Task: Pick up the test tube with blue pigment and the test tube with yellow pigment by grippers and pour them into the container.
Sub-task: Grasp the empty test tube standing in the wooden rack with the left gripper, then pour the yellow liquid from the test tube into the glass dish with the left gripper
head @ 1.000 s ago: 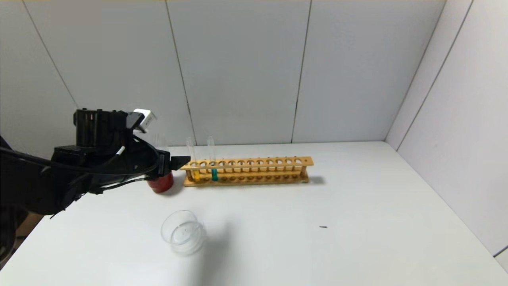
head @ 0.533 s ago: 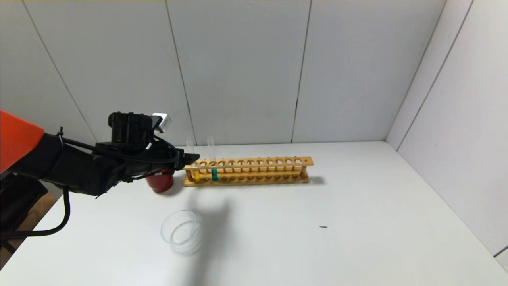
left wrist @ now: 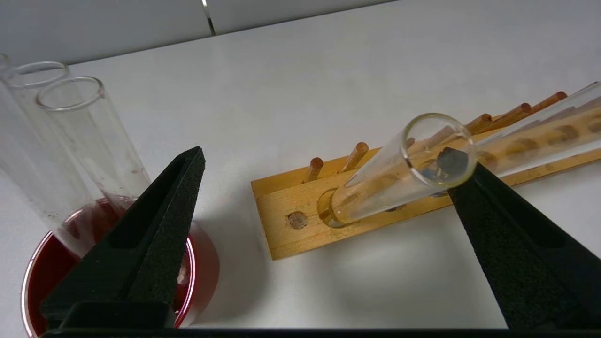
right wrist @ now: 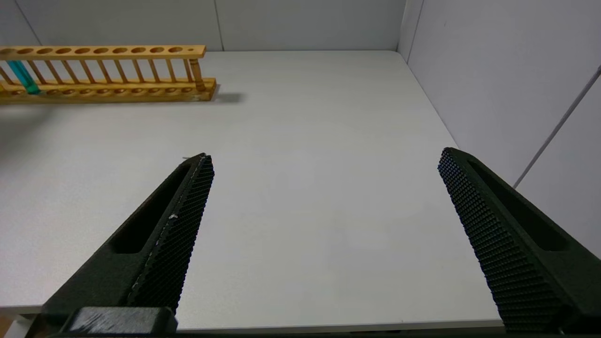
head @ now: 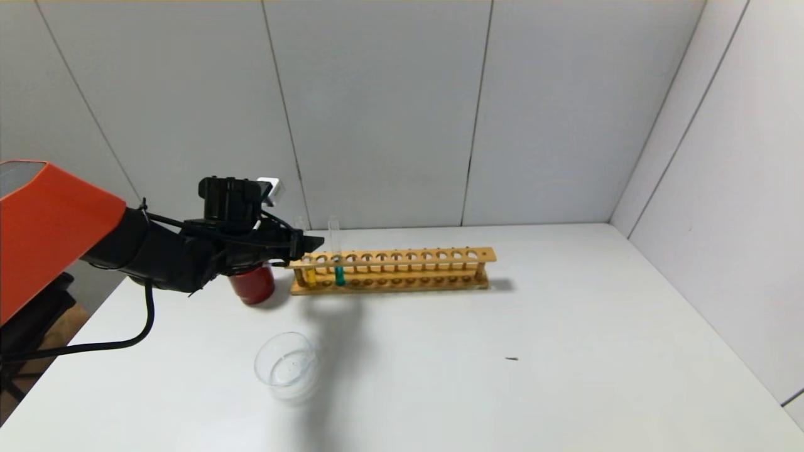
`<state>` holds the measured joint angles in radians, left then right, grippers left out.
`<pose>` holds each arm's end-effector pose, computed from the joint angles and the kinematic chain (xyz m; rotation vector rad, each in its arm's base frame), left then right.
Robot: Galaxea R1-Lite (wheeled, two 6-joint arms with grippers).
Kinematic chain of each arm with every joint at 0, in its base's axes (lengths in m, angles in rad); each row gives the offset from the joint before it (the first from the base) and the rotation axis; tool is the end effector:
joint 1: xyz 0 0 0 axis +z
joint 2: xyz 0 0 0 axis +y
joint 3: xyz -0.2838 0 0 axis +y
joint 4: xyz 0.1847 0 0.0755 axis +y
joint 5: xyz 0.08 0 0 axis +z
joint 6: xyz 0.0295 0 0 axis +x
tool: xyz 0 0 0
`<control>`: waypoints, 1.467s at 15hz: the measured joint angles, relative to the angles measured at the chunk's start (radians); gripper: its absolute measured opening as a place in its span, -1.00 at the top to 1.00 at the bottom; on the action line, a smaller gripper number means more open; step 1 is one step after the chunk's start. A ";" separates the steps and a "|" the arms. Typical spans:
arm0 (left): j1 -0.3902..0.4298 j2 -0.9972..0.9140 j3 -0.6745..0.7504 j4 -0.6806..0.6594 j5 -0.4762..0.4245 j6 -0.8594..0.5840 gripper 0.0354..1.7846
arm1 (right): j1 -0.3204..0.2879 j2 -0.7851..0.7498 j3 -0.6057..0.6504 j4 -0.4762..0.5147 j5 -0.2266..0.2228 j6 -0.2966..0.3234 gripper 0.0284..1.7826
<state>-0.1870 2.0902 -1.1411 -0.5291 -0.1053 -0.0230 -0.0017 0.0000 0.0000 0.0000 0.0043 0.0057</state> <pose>0.4019 -0.0792 0.0956 -0.0053 0.4244 -0.2831 0.0104 0.0001 0.0755 0.0057 0.0000 0.0026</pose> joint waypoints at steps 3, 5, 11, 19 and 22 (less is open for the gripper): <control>0.000 0.019 -0.018 -0.001 0.000 0.000 -0.76 | 0.000 0.000 0.000 0.000 0.000 0.000 -0.96; -0.002 0.026 -0.028 -0.003 0.000 -0.001 -0.49 | 0.000 0.000 0.000 0.000 0.000 0.000 -0.96; -0.007 0.027 -0.045 -0.002 0.000 -0.001 0.63 | 0.000 0.000 0.000 0.000 0.000 0.000 -0.96; -0.015 -0.058 -0.103 0.080 0.025 0.003 0.66 | 0.000 0.000 0.000 0.000 0.000 0.000 -0.96; -0.014 -0.116 -0.155 0.146 0.029 0.005 0.66 | 0.000 0.000 0.000 0.000 0.000 0.000 -0.96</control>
<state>-0.2006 1.9738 -1.2960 -0.3832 -0.0764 -0.0177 -0.0017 0.0000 0.0000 0.0000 0.0043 0.0057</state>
